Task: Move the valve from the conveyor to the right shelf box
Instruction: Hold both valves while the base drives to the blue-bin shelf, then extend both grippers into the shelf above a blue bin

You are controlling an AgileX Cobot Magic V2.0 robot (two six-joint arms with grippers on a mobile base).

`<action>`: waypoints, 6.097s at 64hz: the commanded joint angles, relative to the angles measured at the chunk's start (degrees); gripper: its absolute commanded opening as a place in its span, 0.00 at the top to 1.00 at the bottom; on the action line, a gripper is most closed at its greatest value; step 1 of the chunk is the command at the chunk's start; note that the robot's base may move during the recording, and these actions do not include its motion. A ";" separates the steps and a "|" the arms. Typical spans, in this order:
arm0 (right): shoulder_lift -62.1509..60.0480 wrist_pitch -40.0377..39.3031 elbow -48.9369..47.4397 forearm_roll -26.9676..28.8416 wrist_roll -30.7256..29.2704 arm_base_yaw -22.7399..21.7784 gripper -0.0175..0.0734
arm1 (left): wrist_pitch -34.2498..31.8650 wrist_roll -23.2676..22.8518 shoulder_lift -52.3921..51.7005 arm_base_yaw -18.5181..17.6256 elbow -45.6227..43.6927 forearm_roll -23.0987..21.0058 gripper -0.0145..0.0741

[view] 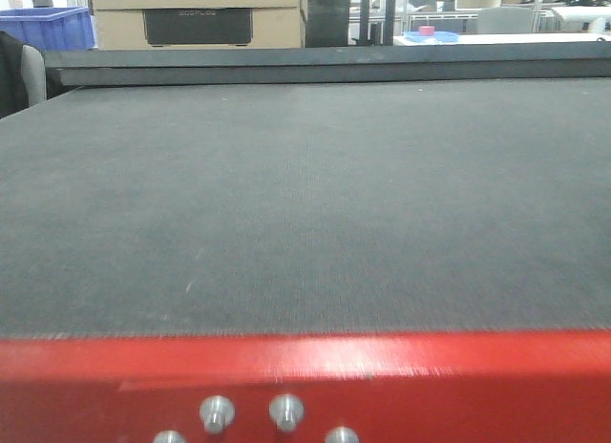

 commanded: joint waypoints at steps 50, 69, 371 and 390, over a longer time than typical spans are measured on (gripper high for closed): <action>-0.70 -4.85 -0.34 -0.08 -0.29 -0.18 0.99 | -3.17 -0.01 -0.58 -0.19 -0.35 -0.51 0.96; -0.70 -4.85 -0.34 -0.08 -0.29 -0.18 0.99 | -3.17 -0.01 -0.58 -0.19 -0.35 -0.51 0.96; -0.70 -4.85 -0.34 -0.08 -0.29 -0.18 0.99 | -3.27 -0.01 -0.58 -0.19 -0.35 -0.51 0.96; -0.70 -4.85 -0.34 -0.08 -0.29 -0.18 0.99 | -3.27 -0.01 -0.58 -0.19 -0.35 -0.51 0.96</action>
